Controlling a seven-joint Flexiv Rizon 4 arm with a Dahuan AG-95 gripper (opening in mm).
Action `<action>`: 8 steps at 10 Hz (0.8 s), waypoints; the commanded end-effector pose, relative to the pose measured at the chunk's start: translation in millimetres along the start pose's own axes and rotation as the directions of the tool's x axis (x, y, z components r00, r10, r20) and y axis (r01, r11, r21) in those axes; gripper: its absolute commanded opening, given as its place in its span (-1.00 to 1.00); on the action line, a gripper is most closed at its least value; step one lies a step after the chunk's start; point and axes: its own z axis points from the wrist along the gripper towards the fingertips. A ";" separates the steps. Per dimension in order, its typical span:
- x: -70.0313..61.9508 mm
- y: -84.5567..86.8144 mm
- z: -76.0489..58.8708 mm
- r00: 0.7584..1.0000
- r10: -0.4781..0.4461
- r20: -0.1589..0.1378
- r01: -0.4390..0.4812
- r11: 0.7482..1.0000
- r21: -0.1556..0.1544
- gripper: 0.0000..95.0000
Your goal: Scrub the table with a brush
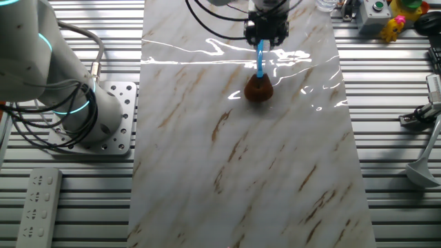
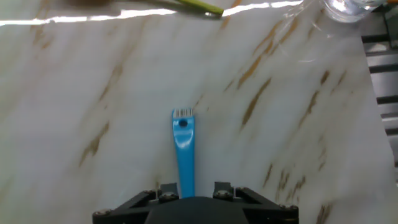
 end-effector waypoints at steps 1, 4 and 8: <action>22.9 3.4 -9.0 1.000 0.016 -0.013 -0.016 1.000 0.006 -1.00; 23.4 2.7 -10.2 0.998 0.053 -0.028 -0.053 0.998 0.023 -1.00; 15.5 -2.7 -7.4 0.996 0.090 -0.017 -0.089 0.996 0.019 -1.00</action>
